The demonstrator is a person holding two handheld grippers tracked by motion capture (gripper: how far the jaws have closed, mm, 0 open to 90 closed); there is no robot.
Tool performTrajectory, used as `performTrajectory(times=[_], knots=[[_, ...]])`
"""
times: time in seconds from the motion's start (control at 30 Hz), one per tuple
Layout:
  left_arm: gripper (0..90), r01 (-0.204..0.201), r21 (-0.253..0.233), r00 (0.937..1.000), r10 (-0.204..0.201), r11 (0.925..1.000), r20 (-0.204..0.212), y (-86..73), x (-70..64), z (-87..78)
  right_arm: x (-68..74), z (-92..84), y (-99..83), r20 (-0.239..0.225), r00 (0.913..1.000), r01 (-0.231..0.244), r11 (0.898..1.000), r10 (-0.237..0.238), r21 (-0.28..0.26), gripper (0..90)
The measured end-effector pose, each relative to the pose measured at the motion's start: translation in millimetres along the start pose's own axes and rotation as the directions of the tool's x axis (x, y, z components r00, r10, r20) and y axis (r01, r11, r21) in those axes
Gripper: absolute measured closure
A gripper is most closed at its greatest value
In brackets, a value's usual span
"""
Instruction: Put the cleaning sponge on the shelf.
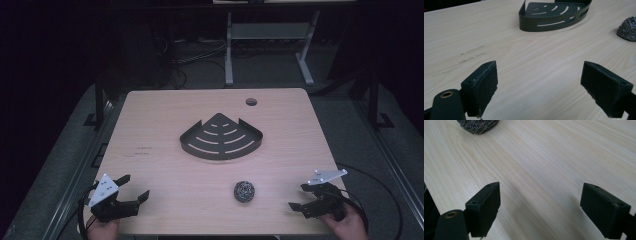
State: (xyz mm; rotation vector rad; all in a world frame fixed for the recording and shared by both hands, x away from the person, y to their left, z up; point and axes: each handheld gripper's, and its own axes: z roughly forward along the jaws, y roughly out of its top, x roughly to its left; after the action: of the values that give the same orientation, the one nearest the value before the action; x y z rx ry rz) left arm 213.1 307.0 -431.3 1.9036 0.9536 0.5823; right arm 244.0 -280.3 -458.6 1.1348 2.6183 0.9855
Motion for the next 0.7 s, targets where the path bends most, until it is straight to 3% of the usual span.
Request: performTrajectory(times=[0.27, 0.33, 0.7], knots=[[13.4, -0.004, -0.004, 1.0000, 0.004, 1.0000, 0.005, -0.3, -1.2, -1.5, 4.2, 1.7, 2.4, -0.013, 0.9999, 0.001, 1.000, -0.001, 0.004, 15.9], [13.4, -0.003, -0.010, 1.0000, 0.003, 0.9999, 0.001, -0.1, -1.2, -2.0, 8.0, 3.7, 5.8, -0.014, 0.9995, 0.027, 1.000, -0.027, 0.013, 15.9], [13.4, 0.005, -0.006, 1.0000, -0.005, 1.0000, 0.007, -1.5, 0.8, -1.8, 20.0, 12.5, 14.3, -0.034, 0.9968, 0.073, 0.997, -0.072, 0.035, 15.9]])
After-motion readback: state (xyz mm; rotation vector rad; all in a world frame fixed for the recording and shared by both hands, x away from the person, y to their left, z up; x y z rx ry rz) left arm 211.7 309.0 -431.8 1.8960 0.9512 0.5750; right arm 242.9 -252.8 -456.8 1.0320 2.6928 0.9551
